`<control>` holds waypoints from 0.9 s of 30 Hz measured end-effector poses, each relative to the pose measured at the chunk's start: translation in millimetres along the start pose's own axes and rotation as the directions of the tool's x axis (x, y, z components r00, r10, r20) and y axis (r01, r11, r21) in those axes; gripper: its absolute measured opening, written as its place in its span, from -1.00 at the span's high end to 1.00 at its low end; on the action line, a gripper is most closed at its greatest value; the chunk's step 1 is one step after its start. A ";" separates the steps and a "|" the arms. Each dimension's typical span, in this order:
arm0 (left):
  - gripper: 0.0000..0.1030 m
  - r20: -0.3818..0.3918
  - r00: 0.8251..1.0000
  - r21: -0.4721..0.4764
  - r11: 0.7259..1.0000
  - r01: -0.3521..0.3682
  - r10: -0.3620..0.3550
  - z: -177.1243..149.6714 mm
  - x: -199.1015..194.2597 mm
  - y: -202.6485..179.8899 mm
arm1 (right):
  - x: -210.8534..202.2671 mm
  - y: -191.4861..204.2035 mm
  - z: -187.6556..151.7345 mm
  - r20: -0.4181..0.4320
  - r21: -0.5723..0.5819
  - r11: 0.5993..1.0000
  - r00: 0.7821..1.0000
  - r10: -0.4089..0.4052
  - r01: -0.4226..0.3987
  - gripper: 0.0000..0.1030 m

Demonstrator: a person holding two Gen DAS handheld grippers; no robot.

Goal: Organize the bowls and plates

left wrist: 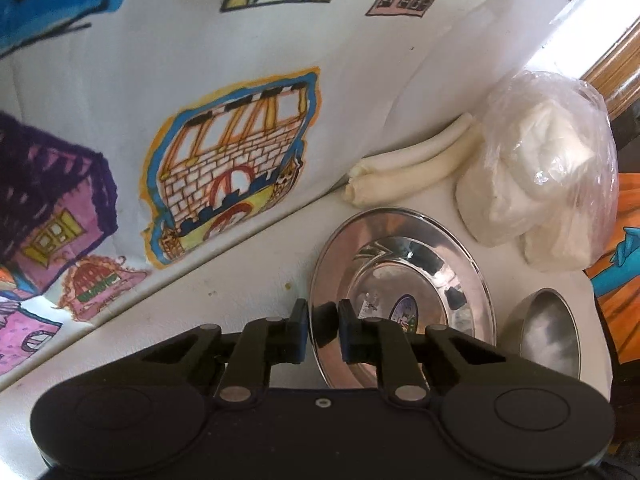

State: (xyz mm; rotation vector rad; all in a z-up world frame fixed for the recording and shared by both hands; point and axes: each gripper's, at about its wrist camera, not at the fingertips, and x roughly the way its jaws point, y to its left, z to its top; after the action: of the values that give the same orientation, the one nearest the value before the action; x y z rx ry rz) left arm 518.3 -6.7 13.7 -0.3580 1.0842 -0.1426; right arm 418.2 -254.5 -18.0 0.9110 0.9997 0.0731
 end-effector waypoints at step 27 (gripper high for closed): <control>0.77 0.154 0.988 0.092 0.996 -0.011 -0.003 -32.3 -79.8 -15.1 | -41.7 15.6 -13.7 0.029 -0.080 0.995 0.998 0.063 -0.061 0.62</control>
State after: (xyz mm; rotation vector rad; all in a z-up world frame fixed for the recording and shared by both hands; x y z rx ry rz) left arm 453.6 -4.8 72.4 -0.2789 0.9218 -0.1582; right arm 389.5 -254.3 18.7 0.8681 0.9327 0.1493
